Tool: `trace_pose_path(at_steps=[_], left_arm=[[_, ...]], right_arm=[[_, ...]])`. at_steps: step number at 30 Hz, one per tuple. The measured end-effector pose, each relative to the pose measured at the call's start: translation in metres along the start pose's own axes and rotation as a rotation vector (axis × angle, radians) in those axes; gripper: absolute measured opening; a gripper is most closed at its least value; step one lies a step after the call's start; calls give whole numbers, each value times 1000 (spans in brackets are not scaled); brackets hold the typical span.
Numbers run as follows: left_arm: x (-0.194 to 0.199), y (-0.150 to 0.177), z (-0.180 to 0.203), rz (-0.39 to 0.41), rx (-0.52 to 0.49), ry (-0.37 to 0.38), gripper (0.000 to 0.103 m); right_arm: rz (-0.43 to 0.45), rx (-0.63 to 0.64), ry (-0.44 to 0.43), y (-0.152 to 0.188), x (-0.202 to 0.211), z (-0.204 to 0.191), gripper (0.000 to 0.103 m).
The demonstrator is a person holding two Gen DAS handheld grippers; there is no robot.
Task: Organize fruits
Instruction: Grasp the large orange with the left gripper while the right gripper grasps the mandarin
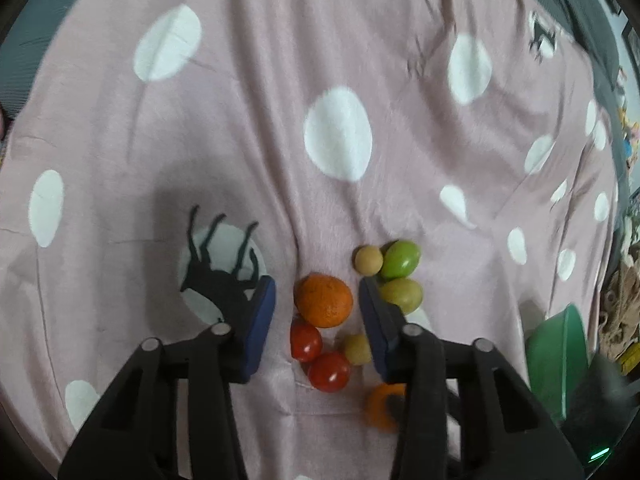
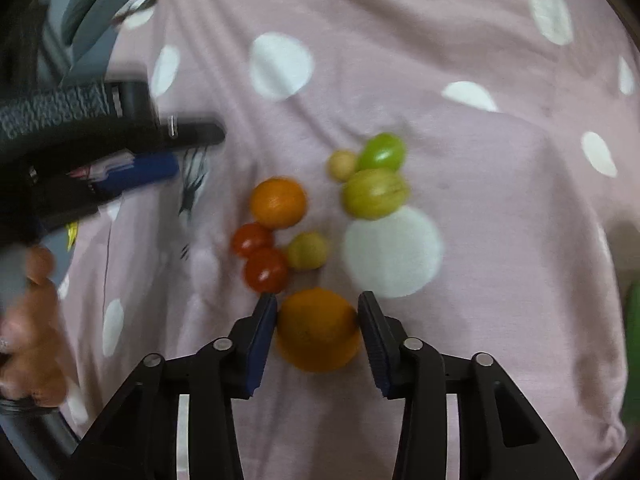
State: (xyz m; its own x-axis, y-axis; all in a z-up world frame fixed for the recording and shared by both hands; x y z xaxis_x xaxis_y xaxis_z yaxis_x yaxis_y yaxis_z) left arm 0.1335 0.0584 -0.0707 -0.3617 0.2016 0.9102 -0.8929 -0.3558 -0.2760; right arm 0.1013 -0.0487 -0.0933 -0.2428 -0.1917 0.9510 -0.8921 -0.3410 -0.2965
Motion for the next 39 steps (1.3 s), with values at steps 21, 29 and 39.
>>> trace_pose_path(at_steps=[21,29,39], left_arm=[[-57,-7,15,-68,-59,-77,38],[-54,-5,10,-52,-58,-68,34],[-26,9,10,-14,-44,-32,33]], right_arm=[[-54,51,2,6,-21,-11,45],[-53,8,-44,7,-22,-6,45],[13,-95,-35,5,8,33,45]])
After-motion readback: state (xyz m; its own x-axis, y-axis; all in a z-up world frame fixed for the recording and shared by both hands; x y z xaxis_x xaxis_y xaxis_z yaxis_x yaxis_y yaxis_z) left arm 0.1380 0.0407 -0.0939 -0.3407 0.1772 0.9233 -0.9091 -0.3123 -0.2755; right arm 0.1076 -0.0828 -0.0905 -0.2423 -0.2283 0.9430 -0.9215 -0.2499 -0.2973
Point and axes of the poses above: each gripper's, at about its wrist camera, not at the fingertips, and x roughly against the way its jaws point, z to its right, y to its underside, the point moved 7 cm from there along -x, roughly the way its jaws point, and after that the axes turned 15 degrees about -z, right-handed, at the moved point
